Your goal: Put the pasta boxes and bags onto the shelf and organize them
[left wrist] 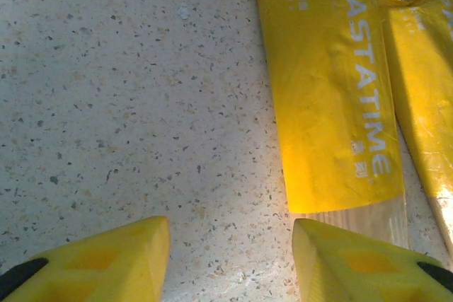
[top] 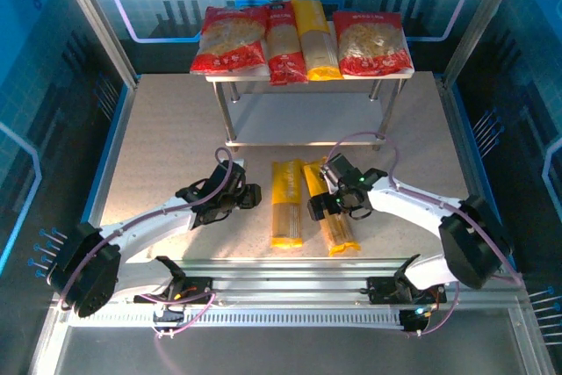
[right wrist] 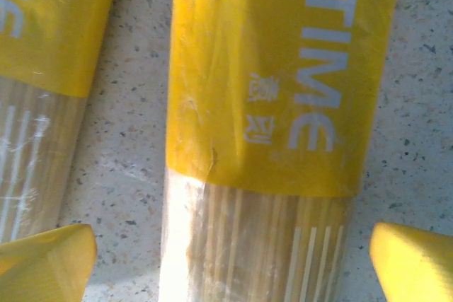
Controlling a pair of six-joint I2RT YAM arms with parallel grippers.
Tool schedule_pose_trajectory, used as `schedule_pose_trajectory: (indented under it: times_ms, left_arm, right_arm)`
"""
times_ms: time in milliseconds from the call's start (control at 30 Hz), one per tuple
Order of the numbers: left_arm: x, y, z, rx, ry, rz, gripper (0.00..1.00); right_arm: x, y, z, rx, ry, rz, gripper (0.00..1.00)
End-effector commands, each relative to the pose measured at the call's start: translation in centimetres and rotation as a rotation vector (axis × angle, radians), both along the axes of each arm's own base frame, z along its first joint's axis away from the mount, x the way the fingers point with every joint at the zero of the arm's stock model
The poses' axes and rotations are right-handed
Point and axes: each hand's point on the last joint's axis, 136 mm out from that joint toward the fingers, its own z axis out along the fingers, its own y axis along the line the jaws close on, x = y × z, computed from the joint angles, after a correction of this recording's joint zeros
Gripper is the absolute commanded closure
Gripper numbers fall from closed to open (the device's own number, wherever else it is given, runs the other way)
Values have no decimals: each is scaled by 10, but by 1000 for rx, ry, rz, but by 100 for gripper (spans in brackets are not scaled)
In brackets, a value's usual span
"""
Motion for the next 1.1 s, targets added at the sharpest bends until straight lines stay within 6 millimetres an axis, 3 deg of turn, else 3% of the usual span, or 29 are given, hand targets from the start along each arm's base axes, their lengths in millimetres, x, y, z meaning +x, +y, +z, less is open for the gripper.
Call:
schedule_pose_trajectory:
  times_ms: [0,333,500,667,1067]
  left_arm:
    - [6,-3,9,-22,-17,7,50]
    - [5,2,6,-21,-14,17,50]
    - [5,4,6,-22,-15,24,51]
    - [5,5,6,-24,-16,25,51]
    - [5,7,8,-26,-18,30,51]
  right_arm:
    - [-1,-3,-12,-53,26,1,0]
    - [-3,13,-27,-88,73,45,0]
    - [-12,6,-42,-151,134,52,0]
    - [-17,4,-50,-168,165,46,19]
    - [-11,12,-24,-99,102,43,75]
